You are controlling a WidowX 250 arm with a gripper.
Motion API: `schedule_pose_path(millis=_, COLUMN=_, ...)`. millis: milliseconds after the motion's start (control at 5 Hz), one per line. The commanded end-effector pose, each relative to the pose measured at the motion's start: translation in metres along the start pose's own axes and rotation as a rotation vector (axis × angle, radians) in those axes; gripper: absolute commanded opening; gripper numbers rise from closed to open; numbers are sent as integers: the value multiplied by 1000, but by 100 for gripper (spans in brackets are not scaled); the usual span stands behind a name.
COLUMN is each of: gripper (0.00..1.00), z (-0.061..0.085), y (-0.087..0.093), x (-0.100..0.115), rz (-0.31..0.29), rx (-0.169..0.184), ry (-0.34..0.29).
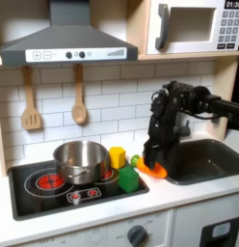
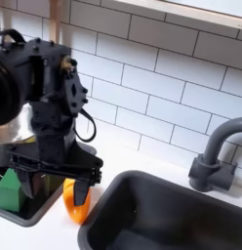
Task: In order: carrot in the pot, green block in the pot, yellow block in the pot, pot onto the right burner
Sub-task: 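Put the carrot in the pot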
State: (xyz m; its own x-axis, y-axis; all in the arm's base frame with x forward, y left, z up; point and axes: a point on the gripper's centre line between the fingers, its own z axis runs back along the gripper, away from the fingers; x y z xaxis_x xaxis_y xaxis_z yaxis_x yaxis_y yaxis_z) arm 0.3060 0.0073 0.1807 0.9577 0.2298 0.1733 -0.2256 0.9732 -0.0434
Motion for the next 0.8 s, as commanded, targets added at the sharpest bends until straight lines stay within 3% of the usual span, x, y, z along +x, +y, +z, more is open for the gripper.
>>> schedule_pose_path(millis=0, gripper=100, z=-5, y=-13, x=16, rz=69, rx=-4, ry=-36)
schedule_pose_path(millis=600, gripper=100, z=-18, y=-17, x=17, rz=147, rx=-6, ry=-23)
